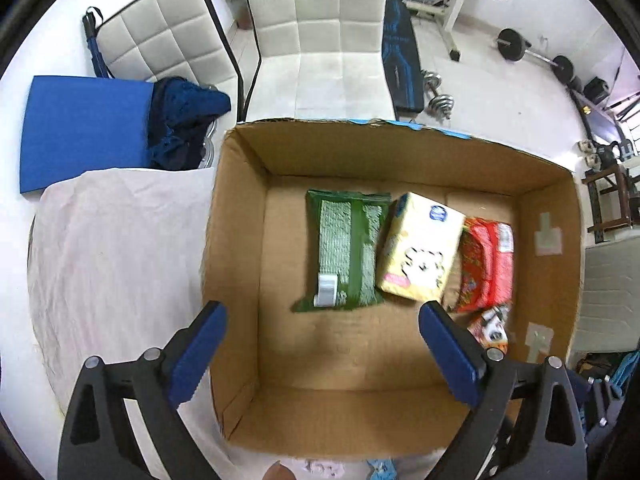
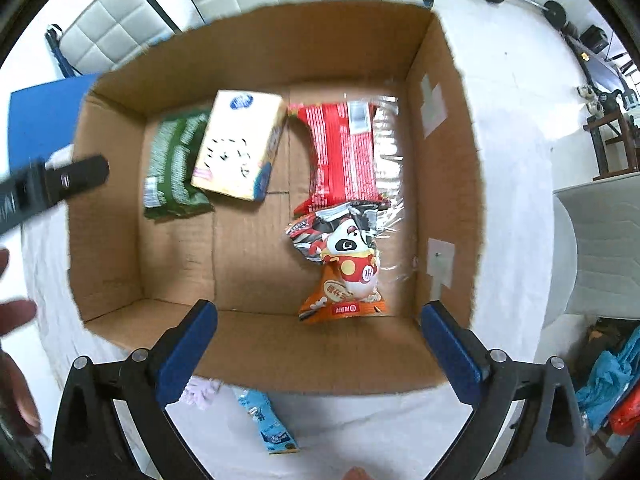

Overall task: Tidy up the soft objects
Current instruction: 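Grasp the lilac towel with the left gripper while the right grasps the blue ice-cream wrapper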

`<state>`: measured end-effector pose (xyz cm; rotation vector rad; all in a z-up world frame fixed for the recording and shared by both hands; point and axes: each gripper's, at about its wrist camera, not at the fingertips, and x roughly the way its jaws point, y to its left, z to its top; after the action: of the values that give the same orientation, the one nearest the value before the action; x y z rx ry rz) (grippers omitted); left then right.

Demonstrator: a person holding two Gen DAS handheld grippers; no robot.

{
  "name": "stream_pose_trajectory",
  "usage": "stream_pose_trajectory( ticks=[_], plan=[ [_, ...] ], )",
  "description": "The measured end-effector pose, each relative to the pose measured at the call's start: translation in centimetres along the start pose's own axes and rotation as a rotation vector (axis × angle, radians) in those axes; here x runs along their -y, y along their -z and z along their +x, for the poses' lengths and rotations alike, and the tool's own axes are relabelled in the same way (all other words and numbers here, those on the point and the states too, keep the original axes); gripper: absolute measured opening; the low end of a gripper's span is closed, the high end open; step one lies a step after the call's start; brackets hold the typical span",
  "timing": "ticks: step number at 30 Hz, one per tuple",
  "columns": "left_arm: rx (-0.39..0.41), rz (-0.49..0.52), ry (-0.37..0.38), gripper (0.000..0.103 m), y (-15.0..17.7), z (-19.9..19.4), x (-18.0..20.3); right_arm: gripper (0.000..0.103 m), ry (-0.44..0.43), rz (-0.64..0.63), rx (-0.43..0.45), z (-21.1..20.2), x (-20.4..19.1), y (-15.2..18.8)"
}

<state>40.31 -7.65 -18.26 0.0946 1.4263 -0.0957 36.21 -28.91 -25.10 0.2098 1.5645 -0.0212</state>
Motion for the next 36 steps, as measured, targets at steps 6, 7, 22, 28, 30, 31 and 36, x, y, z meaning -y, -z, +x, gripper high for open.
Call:
stream_pose_trajectory(
  ticks=[6,7,22,28,30,31,36],
  plan=[
    [0.104,-0.006,0.006,0.098,4.0,-4.4,-0.2,0.103,0.029,-0.016,0.108,-3.0,-1.1,2.9],
    [0.131,-0.003,-0.012,0.098,4.6,-5.2,-0.3,0.103,0.031,-0.018,0.124,-3.7,-1.0,3.5],
    [0.363,-0.013,-0.064,0.098,13.4,-14.1,-0.4,0.103,0.042,-0.056,0.317,-11.9,-1.2,11.2],
    [0.411,-0.022,-0.115,0.098,16.1,-15.7,-0.5,0.103,0.089,-0.093,0.297,-11.7,-1.3,13.5],
    [0.398,-0.025,-0.14,0.098,17.0,-15.3,-0.7,0.103,0.066,-0.108,0.227,-9.4,-1.5,14.7],
    [0.376,-0.025,-0.154,0.098,17.8,-14.6,-0.9,0.103,0.052,-0.113,0.179,-7.6,-1.6,15.4],
    [0.223,-0.039,-0.233,0.098,21.1,-8.3,-2.6,0.103,0.016,-0.133,-0.03,2.4,-3.0,17.9]
  ],
)
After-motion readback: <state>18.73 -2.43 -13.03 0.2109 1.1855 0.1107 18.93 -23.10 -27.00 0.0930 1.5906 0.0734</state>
